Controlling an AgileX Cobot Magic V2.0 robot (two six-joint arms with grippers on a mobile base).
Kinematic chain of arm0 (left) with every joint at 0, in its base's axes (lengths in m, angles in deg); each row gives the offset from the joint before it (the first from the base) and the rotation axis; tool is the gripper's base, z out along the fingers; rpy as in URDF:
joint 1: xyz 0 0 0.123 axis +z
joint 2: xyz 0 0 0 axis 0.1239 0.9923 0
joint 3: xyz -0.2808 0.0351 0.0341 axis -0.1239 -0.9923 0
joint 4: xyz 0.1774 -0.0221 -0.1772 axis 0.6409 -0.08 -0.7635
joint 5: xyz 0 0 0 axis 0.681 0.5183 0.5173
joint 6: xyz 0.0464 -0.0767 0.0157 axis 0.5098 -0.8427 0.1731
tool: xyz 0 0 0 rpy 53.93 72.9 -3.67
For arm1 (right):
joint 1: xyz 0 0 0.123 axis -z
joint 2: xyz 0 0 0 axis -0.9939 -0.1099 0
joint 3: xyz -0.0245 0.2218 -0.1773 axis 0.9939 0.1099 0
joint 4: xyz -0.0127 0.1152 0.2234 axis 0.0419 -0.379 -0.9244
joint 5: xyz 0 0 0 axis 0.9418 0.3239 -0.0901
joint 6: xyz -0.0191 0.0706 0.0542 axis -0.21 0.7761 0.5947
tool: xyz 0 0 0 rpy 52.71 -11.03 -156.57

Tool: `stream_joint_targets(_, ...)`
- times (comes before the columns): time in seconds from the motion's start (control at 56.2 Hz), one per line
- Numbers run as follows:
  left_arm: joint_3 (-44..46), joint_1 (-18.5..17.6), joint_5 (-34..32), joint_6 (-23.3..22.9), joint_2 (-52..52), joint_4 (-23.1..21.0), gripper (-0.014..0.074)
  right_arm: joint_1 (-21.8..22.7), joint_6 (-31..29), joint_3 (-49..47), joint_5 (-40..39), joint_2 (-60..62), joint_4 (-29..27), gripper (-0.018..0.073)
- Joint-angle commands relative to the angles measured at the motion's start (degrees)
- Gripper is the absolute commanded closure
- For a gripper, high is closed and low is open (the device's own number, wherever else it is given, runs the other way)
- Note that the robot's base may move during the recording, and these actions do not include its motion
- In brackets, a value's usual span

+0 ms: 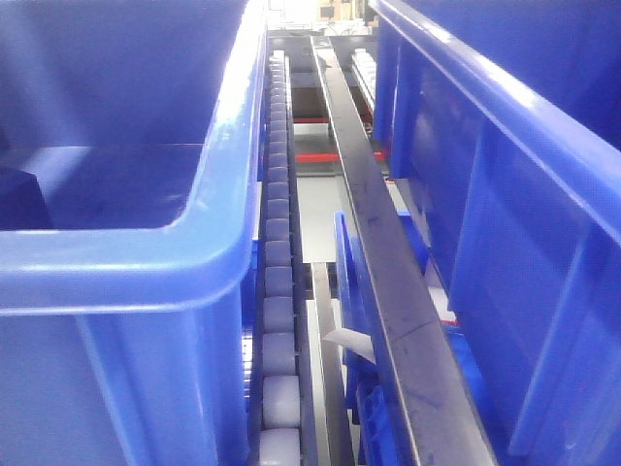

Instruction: Pick and sort blue part to right shelf

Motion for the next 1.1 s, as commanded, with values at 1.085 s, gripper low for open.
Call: stream_joint_targets(1.085,-25.98,2.40,-46.99,-0.40,-1.37,1.92,0.0472,0.37,-0.51,-1.35,-4.61,-0.33,0.39,0.0505)
